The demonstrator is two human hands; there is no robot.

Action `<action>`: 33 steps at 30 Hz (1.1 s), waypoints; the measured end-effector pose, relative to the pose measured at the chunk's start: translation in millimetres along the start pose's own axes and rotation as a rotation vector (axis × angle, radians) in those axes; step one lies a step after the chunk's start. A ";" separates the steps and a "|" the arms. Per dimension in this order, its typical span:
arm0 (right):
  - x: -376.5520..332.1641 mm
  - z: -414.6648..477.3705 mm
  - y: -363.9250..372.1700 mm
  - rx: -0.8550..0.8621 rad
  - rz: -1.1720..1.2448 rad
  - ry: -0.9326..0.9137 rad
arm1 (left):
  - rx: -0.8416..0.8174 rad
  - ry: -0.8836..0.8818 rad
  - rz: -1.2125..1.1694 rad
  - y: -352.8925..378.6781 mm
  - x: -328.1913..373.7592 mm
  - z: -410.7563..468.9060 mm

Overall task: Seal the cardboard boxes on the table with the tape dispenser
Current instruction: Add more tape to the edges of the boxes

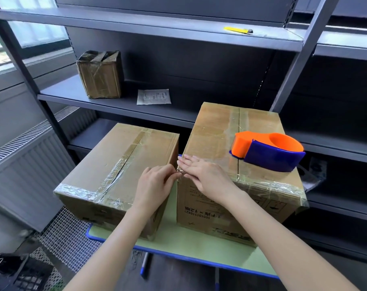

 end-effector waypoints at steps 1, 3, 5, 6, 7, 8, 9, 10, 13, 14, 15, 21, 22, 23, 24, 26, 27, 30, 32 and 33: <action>0.1 0.0 -0.1 -0.001 0.006 0.004 | 0.008 0.013 0.008 -0.3 -0.1 -0.6; 0.5 -0.4 -0.1 -0.002 0.017 0.010 | 0.011 -0.013 0.044 -0.7 -8.6 -1.6; 0.9 -1.4 0.4 -0.014 0.025 0.016 | -0.045 -0.168 0.019 4.6 -26.0 -1.2; 0.8 -1.6 0.0 -0.015 0.029 0.018 | -0.100 -0.254 -0.069 11.6 -31.7 -2.3; 1.5 -1.3 -0.3 -0.017 0.031 0.021 | -0.153 -0.327 -0.203 19.9 -33.8 -3.5; 2.1 -1.3 -0.5 -0.020 0.035 0.022 | -0.189 -0.386 -0.349 27.5 -33.3 -5.8; 2.1 -1.8 -0.2 -0.022 0.039 0.023 | -0.214 -0.426 -0.453 33.2 -31.9 -8.4; 2.2 -1.9 0.0 -0.021 0.042 0.026 | -0.225 -0.428 -0.510 36.4 -30.0 -9.7; 1.2 -2.5 1.6 -0.018 0.055 0.032 | -0.223 -0.376 -0.565 36.2 -26.8 -13.1; 1.2 -2.4 1.6 -0.017 0.059 0.034 | -0.227 -0.353 -0.559 35.1 -25.8 -12.5; 0.9 -2.0 1.3 -0.020 0.063 0.033 | -0.241 -0.330 -0.546 33.8 -24.4 -11.7; 3.4 -3.3 -0.5 -0.101 0.076 0.013 | -0.337 -0.132 -0.375 24.9 -13.8 -5.0; 4.3 -4.2 -1.0 -0.110 0.079 0.015 | -0.339 -0.117 -0.376 23.3 -11.6 -3.1; 4.9 -4.5 -1.5 -0.110 0.084 0.017 | -0.340 -0.107 -0.377 21.9 -10.0 -1.8; 5.3 -4.5 -1.8 -0.105 0.087 0.019 | -0.332 -0.096 -0.374 19.8 -9.0 -0.8; 5.3 -3.6 -1.0 -0.091 0.090 0.020 | -0.259 -0.054 -0.320 12.9 -9.6 0.6; 5.5 -3.2 -0.4 -0.086 0.094 0.022 | -0.208 -0.024 -0.281 8.7 -8.3 1.2; 5.5 -3.3 1.0 -0.073 0.113 0.027 | -0.147 -0.021 -0.266 3.9 -0.5 -2.1; 5.9 -3.9 1.0 -0.065 0.112 0.026 | -0.147 -0.089 -0.324 5.8 2.3 -5.8; 5.9 -3.9 1.1 -0.061 0.108 0.024 | -0.157 -0.139 -0.374 7.5 1.5 -8.1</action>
Point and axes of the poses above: each hand's wrist, its own z-axis towards the middle knuckle, its own y-axis out of the palm, x = y × z, the point moved 8 cm from there along z, towards the middle knuckle, and after that the axes turned 12 degrees about x, right-handed, at the moved point
